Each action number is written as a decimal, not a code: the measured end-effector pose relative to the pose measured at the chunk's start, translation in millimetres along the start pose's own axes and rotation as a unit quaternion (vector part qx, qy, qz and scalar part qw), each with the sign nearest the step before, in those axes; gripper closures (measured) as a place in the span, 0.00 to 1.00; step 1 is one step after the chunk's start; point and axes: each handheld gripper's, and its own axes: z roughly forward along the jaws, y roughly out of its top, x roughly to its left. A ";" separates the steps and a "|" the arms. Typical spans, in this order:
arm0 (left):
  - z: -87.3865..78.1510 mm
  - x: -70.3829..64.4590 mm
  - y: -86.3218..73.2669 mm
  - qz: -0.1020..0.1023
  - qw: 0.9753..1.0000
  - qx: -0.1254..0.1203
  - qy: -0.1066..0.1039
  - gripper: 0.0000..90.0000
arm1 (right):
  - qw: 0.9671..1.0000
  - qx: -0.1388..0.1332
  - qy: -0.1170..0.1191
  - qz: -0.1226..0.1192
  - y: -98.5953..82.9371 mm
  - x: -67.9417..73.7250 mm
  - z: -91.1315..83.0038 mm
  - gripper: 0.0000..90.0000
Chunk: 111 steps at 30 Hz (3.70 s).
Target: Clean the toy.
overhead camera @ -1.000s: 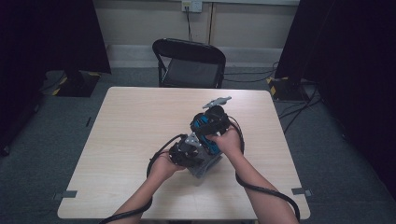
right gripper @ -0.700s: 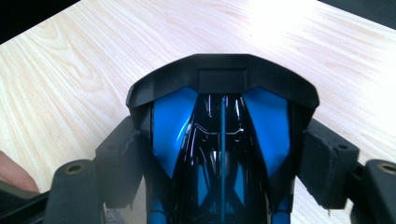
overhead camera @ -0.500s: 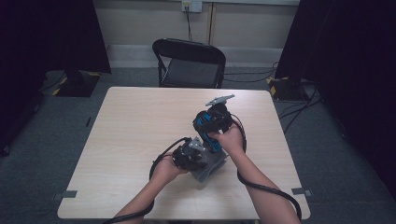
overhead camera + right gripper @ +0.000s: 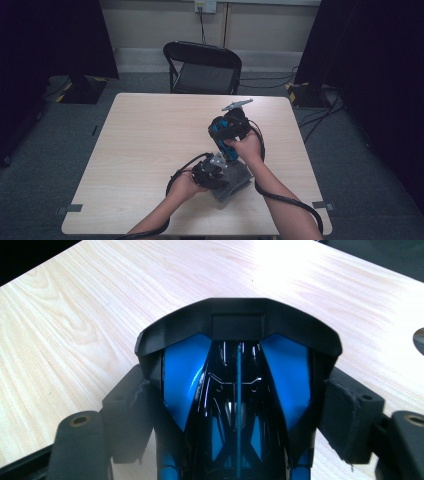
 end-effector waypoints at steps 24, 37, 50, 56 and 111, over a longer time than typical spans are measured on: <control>-85.1 49.7 -40.3 -0.058 0.993 -0.032 0.094 0.81 | 0.999 0.016 -0.033 0.026 -33.3 -45.8 -28.3 0.28; -112.7 81.6 -78.6 -0.114 0.984 -0.023 0.138 0.80 | 0.996 0.039 -0.061 0.053 -72.7 -77.7 -41.5 0.28; -117.2 100.8 -102.5 -0.145 0.977 -0.008 0.154 0.80 | 0.993 0.065 -0.079 0.063 -96.2 -95.6 -39.5 0.28; -111.5 105.6 -111.4 -0.151 0.976 -0.007 0.156 0.80 | 0.992 0.076 -0.081 0.063 -100.4 -98.5 -28.0 0.28; -97.4 114.6 -127.2 -0.175 0.967 -0.006 0.185 0.60 | 0.989 0.083 -0.104 0.071 -114.1 -107.3 16.3 0.25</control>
